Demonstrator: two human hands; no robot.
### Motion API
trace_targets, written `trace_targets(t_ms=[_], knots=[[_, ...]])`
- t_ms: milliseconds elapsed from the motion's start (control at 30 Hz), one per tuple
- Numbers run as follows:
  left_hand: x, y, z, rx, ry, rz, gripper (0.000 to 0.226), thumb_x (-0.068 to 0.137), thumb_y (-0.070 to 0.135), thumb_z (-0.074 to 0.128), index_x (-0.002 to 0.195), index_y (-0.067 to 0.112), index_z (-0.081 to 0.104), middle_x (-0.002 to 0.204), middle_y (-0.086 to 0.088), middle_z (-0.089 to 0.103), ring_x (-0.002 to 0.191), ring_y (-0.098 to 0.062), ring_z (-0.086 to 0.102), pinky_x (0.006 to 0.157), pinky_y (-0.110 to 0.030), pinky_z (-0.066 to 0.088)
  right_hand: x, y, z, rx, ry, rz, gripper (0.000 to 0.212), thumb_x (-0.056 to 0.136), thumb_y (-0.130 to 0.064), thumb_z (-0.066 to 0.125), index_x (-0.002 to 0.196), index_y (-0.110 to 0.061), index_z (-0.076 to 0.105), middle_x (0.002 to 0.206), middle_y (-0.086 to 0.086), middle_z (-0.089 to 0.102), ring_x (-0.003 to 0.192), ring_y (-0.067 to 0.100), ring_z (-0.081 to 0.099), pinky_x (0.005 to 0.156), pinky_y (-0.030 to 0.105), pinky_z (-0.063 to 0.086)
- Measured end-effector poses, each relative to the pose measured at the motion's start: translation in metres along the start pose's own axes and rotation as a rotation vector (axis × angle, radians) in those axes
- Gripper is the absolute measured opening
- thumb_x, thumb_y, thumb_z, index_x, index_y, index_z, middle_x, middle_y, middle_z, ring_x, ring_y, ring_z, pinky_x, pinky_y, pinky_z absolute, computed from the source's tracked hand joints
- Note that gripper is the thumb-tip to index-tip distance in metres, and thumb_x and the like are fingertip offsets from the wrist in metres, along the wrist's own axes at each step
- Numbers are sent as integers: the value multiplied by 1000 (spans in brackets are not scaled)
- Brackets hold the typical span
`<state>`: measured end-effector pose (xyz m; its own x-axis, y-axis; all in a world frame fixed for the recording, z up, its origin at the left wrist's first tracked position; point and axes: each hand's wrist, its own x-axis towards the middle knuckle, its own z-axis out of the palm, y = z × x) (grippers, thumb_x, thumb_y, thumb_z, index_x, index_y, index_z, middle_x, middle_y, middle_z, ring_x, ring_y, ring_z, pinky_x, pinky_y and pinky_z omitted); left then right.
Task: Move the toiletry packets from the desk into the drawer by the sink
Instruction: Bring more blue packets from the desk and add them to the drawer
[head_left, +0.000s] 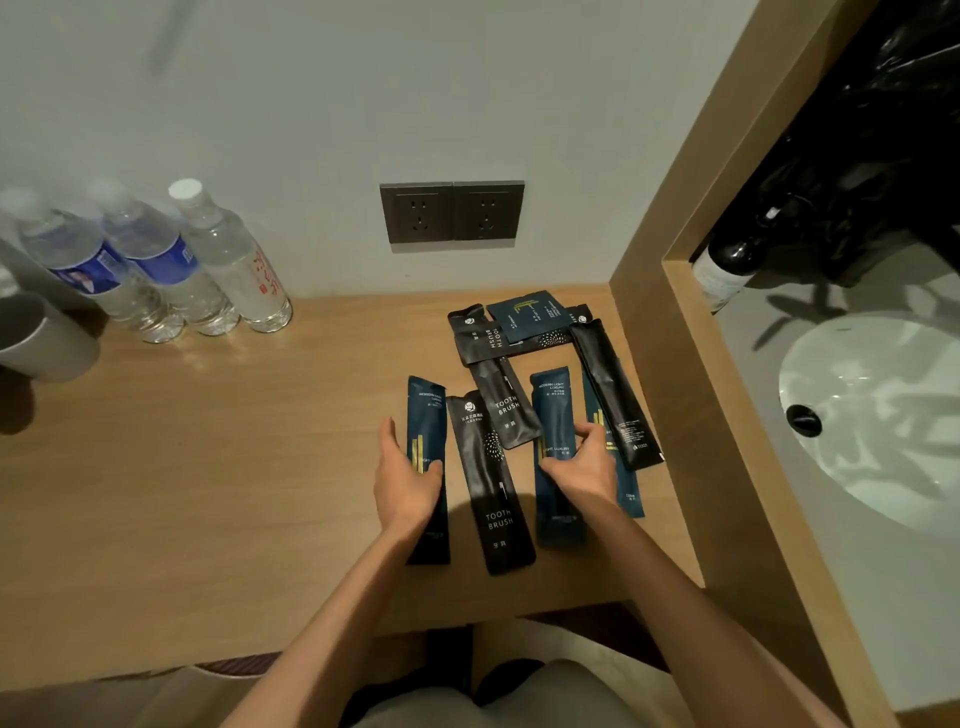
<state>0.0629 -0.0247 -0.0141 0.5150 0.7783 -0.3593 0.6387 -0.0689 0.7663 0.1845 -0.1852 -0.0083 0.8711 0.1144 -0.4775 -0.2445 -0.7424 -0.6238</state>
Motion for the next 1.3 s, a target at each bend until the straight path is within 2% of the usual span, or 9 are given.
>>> trace_targets(t_ms=[133, 300, 400, 500, 700, 900, 1000, 1133, 1300], knots=[[-1, 4, -13, -182, -55, 91, 85, 86, 4, 65, 150, 28, 15, 152, -1, 36, 125, -24, 51, 101, -45, 46, -5, 3, -21, 18, 31, -78, 58, 76, -14, 76, 123, -15, 43, 111, 11, 63, 89, 18, 58, 80, 35, 51], [-3, 24, -21, -179, -124, 357, 37, 90, 2, 58, 118, 26, 60, 128, 6, 58, 126, -14, 49, 94, -19, 37, -22, -4, -46, 213, 22, -165, 53, 76, -10, 75, 120, -16, 46, 105, 6, 65, 87, 14, 63, 74, 30, 54], [-9, 43, -15, -180, -223, 385, 27, 93, 7, 55, 109, 25, 68, 120, 8, 63, 124, -7, 46, 95, -15, 32, -39, -18, -56, 376, -59, -216, 51, 78, -11, 76, 119, -20, 46, 101, 1, 69, 85, 11, 69, 69, 28, 57], [-19, 63, -5, -243, -296, 404, 23, 95, 17, 54, 110, 26, 68, 114, 14, 63, 117, 0, 49, 89, -10, 36, -55, -30, -61, 450, -141, -251, 54, 78, -17, 77, 121, -22, 46, 104, 1, 71, 91, 13, 71, 79, 33, 58], [-31, 84, 9, -444, -321, 283, 11, 87, 28, 66, 80, 32, 73, 87, 18, 71, 85, 6, 62, 83, -22, 47, -74, -35, -61, 473, -166, -337, 43, 80, -13, 75, 115, -14, 49, 99, 4, 74, 85, 13, 73, 74, 29, 59], [-32, 83, 3, -474, -318, 189, 10, 83, 30, 71, 82, 21, 76, 90, 6, 74, 99, -15, 66, 90, -32, 51, -68, -23, -58, 353, -81, -439, 23, 90, -25, 64, 112, -20, 61, 97, -7, 70, 87, 0, 65, 71, 12, 50], [-25, 80, -5, -427, -299, 197, 15, 83, 31, 71, 85, 17, 76, 93, 6, 74, 102, -14, 65, 93, -32, 50, -52, -2, -58, 199, 78, -370, 23, 92, -26, 61, 114, -20, 63, 105, -10, 66, 92, 0, 61, 72, 8, 46], [-15, 72, -14, -388, -286, 216, 17, 83, 32, 71, 85, 17, 76, 94, 5, 74, 104, -15, 64, 98, -37, 49, -31, 34, -50, -49, 213, -156, 36, 87, -22, 67, 120, -13, 54, 122, 7, 55, 117, 23, 50, 95, 33, 44], [-9, 64, -16, -357, -302, 195, 18, 81, 36, 71, 83, 18, 76, 100, 2, 74, 110, -16, 62, 101, -41, 47, -22, 46, -34, -168, 269, 81, 58, 78, -30, 76, 123, -13, 45, 133, 15, 46, 125, 34, 39, 99, 46, 40]])
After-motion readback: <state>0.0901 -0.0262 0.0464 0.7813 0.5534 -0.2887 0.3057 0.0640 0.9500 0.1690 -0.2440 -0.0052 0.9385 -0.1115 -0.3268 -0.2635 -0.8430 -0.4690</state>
